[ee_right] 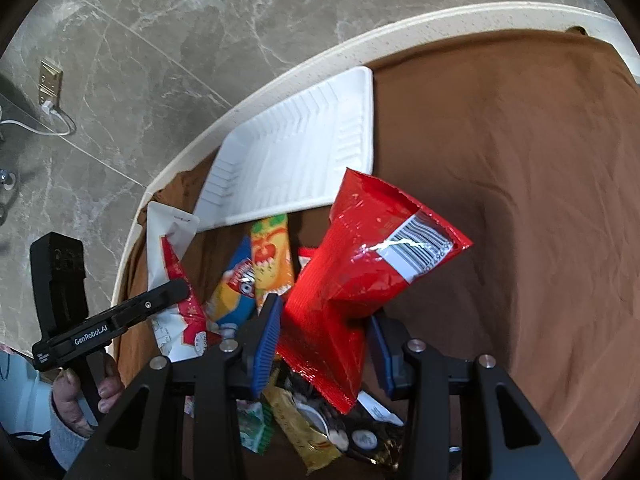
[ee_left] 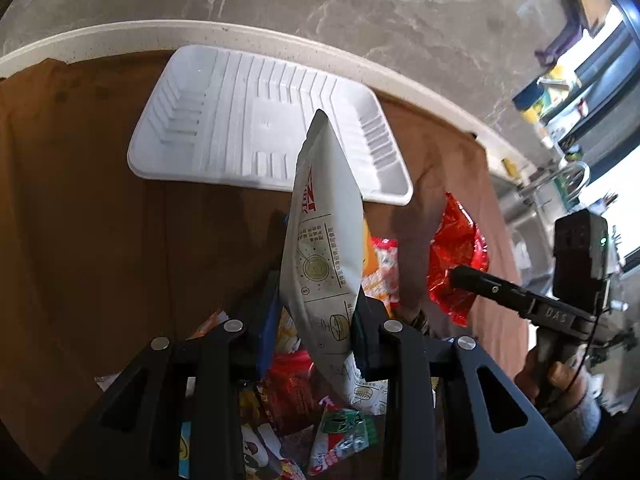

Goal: Organize snacks
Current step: 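Grasp the white wrapper with the left tool while the right tool grasps the red chip bag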

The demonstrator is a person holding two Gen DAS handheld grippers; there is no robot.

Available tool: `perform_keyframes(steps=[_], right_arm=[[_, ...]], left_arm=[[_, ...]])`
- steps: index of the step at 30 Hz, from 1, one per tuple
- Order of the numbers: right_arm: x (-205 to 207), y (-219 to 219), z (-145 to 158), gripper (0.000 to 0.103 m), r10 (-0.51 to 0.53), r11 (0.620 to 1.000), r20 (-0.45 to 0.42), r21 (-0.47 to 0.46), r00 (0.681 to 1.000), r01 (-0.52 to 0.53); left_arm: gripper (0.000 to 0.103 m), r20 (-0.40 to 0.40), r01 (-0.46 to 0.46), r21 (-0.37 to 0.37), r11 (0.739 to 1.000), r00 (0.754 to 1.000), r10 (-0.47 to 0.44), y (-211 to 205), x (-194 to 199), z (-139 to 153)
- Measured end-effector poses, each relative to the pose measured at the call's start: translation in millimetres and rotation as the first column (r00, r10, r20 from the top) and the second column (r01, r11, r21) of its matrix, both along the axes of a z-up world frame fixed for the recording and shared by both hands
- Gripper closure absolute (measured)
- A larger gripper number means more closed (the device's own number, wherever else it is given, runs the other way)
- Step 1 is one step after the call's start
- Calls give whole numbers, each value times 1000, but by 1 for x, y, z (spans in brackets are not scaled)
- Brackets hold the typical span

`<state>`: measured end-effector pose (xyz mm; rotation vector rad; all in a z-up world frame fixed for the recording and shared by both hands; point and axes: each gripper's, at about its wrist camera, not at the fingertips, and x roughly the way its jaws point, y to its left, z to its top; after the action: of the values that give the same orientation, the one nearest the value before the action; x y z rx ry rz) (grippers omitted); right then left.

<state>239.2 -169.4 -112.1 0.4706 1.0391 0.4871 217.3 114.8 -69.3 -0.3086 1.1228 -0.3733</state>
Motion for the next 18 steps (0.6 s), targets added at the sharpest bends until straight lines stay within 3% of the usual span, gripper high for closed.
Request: perform_keyframes(steps=[6,18], right_arm=[[17,7,16,59,27,1000,33,8,999,-27],[105,49,35,58,109,993,64,-51,992,-106]], left_arm=[[75,20,-8,-17,1000,1000,9,14,25,13],[75,51,17,82,996,998,-21,20,128,11]])
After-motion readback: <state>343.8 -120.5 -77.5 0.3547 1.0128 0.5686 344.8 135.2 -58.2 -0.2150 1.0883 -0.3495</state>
